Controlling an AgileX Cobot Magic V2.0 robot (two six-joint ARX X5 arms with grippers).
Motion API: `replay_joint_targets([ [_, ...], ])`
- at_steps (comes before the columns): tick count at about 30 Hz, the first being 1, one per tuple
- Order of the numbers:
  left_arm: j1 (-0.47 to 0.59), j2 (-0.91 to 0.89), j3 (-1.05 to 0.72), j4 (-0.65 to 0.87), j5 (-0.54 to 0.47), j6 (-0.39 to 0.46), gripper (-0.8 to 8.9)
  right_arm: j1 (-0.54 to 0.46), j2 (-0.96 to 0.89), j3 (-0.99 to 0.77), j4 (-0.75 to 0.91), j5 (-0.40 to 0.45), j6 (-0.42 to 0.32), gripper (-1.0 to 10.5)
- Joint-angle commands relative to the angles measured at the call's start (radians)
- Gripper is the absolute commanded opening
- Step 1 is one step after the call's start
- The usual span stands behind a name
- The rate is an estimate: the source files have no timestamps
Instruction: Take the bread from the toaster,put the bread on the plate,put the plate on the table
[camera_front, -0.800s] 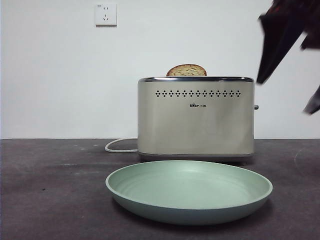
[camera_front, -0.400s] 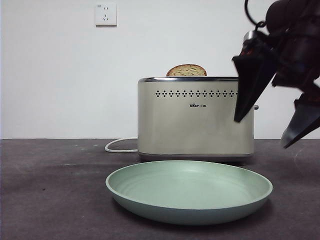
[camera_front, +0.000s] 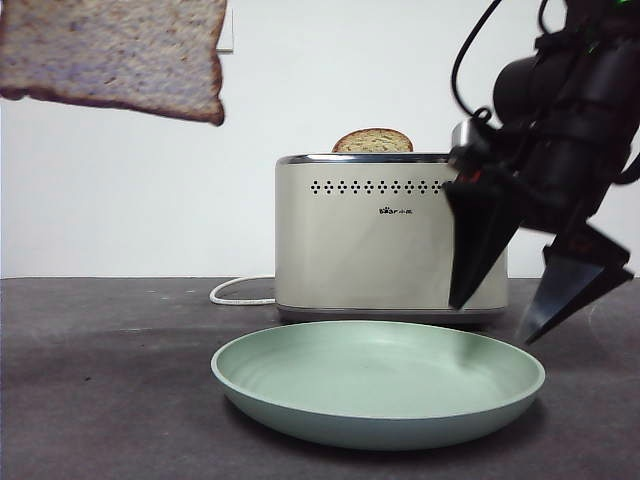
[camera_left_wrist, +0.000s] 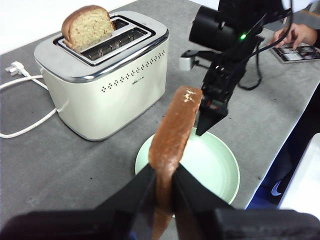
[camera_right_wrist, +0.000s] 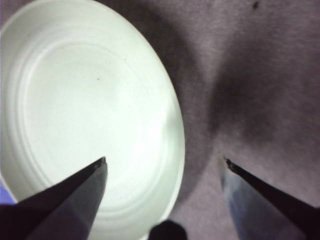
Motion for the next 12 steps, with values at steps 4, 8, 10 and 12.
replay_joint_targets([
  [4, -0.011, -0.021, -0.004, 0.018, 0.003, -0.027, -0.06, 0.019, 0.081, -0.002, 0.029, 0.001, 0.016, 3.7],
  [8, -0.017, -0.02, -0.004, 0.016, 0.003, -0.03, -0.06, 0.02, 0.098, -0.002, 0.041, 0.001, 0.017, 1.5],
  [10, -0.02, -0.02, -0.004, 0.016, 0.003, -0.03, -0.06, 0.02, 0.098, -0.002, 0.051, 0.001, 0.017, 0.3],
  [12, -0.021, -0.02, -0.004, 0.017, 0.006, -0.034, -0.06, 0.02, 0.098, -0.002, 0.055, 0.002, 0.017, -0.2],
])
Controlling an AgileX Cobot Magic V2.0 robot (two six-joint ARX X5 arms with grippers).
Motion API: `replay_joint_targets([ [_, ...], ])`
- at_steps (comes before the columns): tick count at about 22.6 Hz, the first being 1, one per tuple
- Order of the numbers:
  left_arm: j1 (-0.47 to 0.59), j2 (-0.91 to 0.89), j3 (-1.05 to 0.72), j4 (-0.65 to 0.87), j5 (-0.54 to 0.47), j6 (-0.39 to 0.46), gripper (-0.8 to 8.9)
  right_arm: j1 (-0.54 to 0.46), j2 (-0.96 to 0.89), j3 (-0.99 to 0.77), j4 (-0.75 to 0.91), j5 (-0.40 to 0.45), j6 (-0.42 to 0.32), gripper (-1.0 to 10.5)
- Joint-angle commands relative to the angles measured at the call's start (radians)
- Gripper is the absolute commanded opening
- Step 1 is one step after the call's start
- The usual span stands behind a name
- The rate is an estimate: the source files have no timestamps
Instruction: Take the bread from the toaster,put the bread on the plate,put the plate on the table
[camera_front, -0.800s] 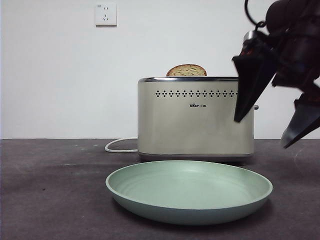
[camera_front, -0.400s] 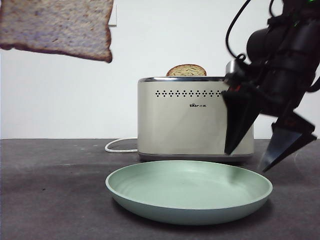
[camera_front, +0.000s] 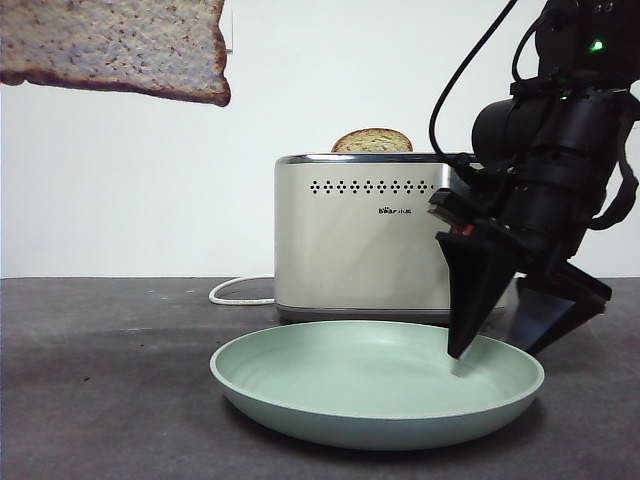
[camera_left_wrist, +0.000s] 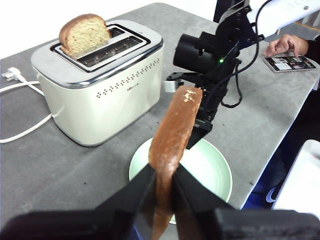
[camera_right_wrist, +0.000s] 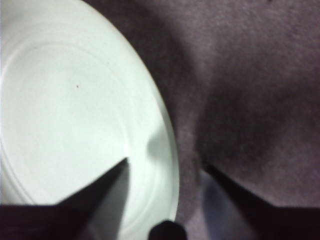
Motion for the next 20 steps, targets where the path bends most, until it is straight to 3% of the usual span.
replay_joint_targets([
  [1, -0.004, -0.004, -0.004, 0.014, 0.006, -0.019, -0.06, 0.003, 0.011, -0.008, 0.004, 0.002, 0.006, -0.2],
  [10, -0.004, 0.009, -0.004, 0.02, 0.089, -0.068, -0.06, 0.003, -0.02, -0.008, 0.009, 0.003, 0.006, -0.2],
  [14, -0.005, 0.036, -0.004, 0.034, 0.134, -0.136, -0.06, 0.003, -0.099, -0.008, 0.01, 0.003, 0.019, -0.2],
  [20, -0.005, 0.119, -0.004, 0.086, 0.298, -0.254, -0.07, 0.011, -0.263, -0.008, 0.003, -0.005, 0.063, -0.2],
])
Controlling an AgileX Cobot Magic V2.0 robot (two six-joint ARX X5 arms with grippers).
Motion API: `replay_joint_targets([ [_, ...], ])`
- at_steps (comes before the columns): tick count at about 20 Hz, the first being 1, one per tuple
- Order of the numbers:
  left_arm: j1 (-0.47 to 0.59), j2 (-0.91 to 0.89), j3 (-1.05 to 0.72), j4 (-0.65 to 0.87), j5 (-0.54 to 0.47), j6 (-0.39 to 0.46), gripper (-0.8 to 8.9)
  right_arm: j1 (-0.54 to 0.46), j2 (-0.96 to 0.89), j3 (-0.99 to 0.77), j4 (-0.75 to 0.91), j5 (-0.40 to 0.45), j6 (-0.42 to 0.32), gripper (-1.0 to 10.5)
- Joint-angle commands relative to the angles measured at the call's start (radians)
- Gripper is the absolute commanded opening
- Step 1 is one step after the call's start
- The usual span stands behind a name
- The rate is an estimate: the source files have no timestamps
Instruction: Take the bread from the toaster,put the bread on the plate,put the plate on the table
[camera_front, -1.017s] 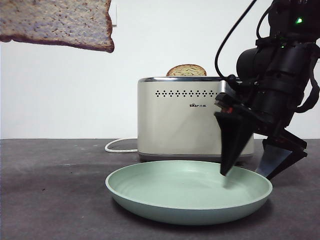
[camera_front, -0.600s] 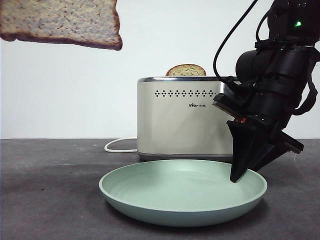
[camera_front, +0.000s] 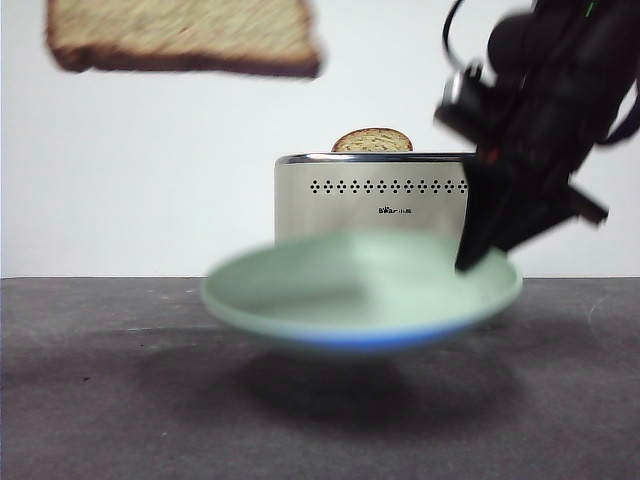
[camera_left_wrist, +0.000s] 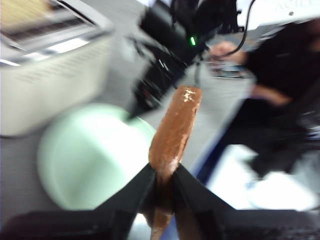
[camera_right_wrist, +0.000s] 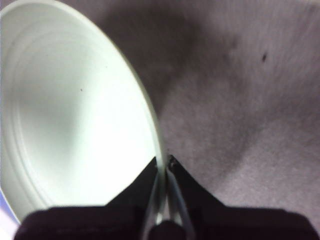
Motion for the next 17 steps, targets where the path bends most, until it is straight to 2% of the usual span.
replay_joint_targets([
  [1, -0.006, 0.04, -0.004, 0.049, 0.066, -0.079, -0.07, 0.013, -0.068, -0.006, -0.002, -0.01, 0.039, -0.2],
  [4, -0.021, 0.137, -0.004, 0.135, 0.09, -0.129, -0.07, 0.041, -0.175, -0.006, -0.027, -0.01, 0.063, -0.2],
  [7, -0.024, 0.232, -0.004, 0.186, 0.091, -0.14, -0.08, 0.074, -0.238, -0.006, -0.035, -0.01, 0.091, -0.2],
  [15, -0.023, 0.423, -0.004, 0.182, 0.04, -0.158, 0.15, 0.148, -0.277, -0.006, -0.036, -0.009, 0.122, -0.2],
  [17, -0.023, 0.436, -0.004, 0.157, -0.005, -0.158, 2.6, 0.161, -0.277, -0.006, -0.036, -0.008, 0.122, -0.2],
])
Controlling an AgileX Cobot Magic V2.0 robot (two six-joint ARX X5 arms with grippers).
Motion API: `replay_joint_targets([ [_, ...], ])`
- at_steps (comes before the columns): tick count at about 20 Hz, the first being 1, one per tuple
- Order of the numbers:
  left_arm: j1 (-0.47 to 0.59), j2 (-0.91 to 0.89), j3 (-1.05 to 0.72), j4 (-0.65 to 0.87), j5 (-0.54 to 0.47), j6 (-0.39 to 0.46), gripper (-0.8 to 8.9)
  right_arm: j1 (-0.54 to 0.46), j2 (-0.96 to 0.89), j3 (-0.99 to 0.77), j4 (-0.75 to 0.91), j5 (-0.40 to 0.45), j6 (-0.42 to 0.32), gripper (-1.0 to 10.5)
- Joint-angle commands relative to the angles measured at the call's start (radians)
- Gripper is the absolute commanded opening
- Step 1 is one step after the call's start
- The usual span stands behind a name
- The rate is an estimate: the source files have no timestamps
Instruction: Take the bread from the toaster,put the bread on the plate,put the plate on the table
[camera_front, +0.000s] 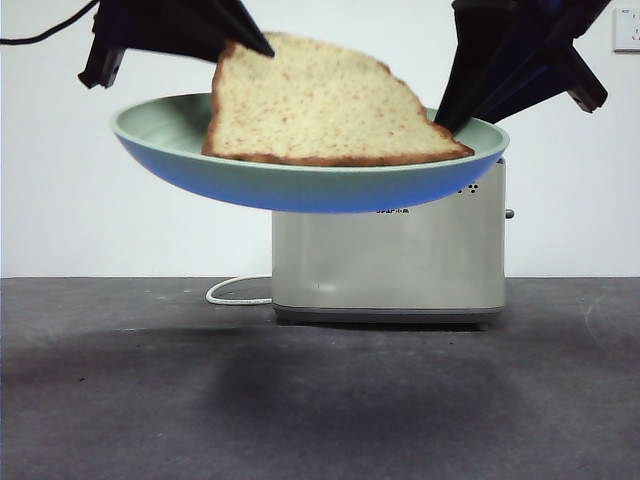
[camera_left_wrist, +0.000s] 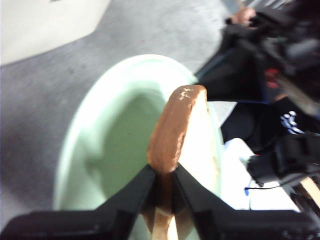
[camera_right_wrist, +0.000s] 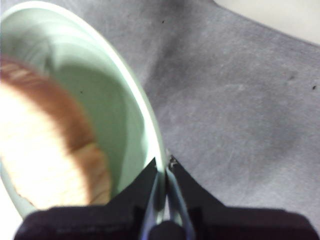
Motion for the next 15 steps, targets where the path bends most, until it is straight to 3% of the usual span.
replay_joint_targets([
  [1, -0.004, 0.01, -0.004, -0.035, -0.053, -0.001, 3.99, 0.012, -0.006, -0.004, 0.02, -0.017, 0.032, -0.2],
  [2, -0.004, 0.01, -0.004, -0.049, -0.077, 0.0, 4.68, 0.012, -0.006, -0.004, 0.02, -0.017, 0.031, -0.2],
  [5, -0.004, 0.01, -0.003, -0.057, -0.085, -0.001, 4.71, 0.015, -0.006, -0.004, 0.02, -0.017, 0.031, -0.2],
  [8, -0.004, 0.01, 0.013, -0.058, -0.019, -0.001, 4.71, 0.015, -0.006, -0.004, 0.018, -0.017, 0.031, -0.2],
  [15, -0.003, 0.008, 0.183, -0.178, -0.011, 0.034, 4.71, 0.015, -0.006, -0.004, 0.006, -0.018, 0.032, -0.2],
])
